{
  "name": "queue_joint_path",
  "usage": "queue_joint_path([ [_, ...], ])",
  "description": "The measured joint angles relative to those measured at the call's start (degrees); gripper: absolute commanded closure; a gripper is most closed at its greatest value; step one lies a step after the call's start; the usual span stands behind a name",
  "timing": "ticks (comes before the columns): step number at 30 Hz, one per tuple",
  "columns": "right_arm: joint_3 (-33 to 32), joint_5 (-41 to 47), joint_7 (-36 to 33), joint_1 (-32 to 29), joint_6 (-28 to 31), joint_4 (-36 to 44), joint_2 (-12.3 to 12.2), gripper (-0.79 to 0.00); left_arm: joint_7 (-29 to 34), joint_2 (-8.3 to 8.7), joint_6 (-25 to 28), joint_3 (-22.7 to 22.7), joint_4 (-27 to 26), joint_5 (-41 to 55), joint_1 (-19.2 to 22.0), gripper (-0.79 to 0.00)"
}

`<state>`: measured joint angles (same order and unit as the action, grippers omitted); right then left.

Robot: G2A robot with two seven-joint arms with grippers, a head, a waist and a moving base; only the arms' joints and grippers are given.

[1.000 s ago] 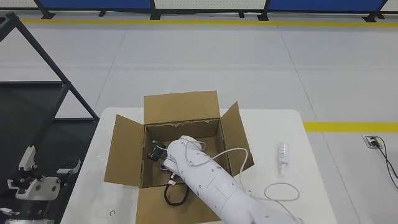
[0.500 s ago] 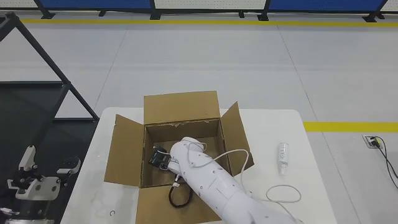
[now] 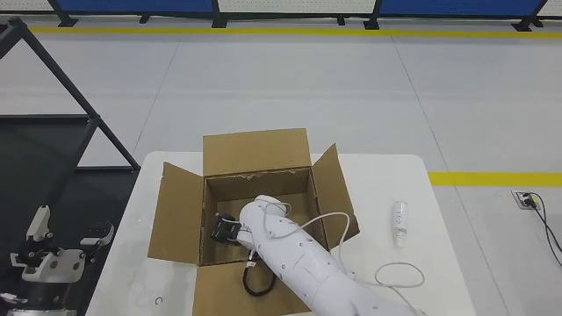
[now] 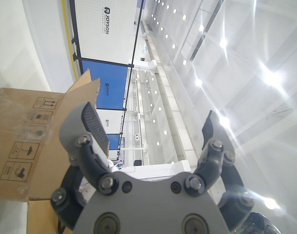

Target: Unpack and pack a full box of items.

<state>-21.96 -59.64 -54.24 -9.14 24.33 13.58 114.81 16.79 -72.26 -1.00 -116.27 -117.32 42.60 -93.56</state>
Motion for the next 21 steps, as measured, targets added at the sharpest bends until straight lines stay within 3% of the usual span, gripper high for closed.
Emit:
queue_joint_path([
  [2,0.1,0.0,-0.4,-0.1,0.3,-0.1,0.0,-0.240,0.0,0.00,0.0,0.0,0.0,0.0,0.0,-0.785],
  [8,0.1,0.4,-1.3,-0.3,0.4,-0.5,0.1,-0.228,0.0,0.00,0.0,0.0,0.0,0.0,0.0,-0.785],
  [10,0.1,0.5,-1.5,-0.4,0.4,-0.7,0.1,-0.120,0.0,0.00,0.0,0.0,0.0,0.0,0.0,-0.785],
  [11,0.0,0.6,-1.6,-0.4,0.3,-0.7,0.1,-0.012,0.0,0.00,0.0,0.0,0.0,0.0,0.0,-0.785],
  [21,-0.6,1.5,-0.1,0.6,-1.4,-1.0,-0.1,0.000,0.0,0.00,0.0,0.0,0.0,0.0,0.0,-0.785],
])
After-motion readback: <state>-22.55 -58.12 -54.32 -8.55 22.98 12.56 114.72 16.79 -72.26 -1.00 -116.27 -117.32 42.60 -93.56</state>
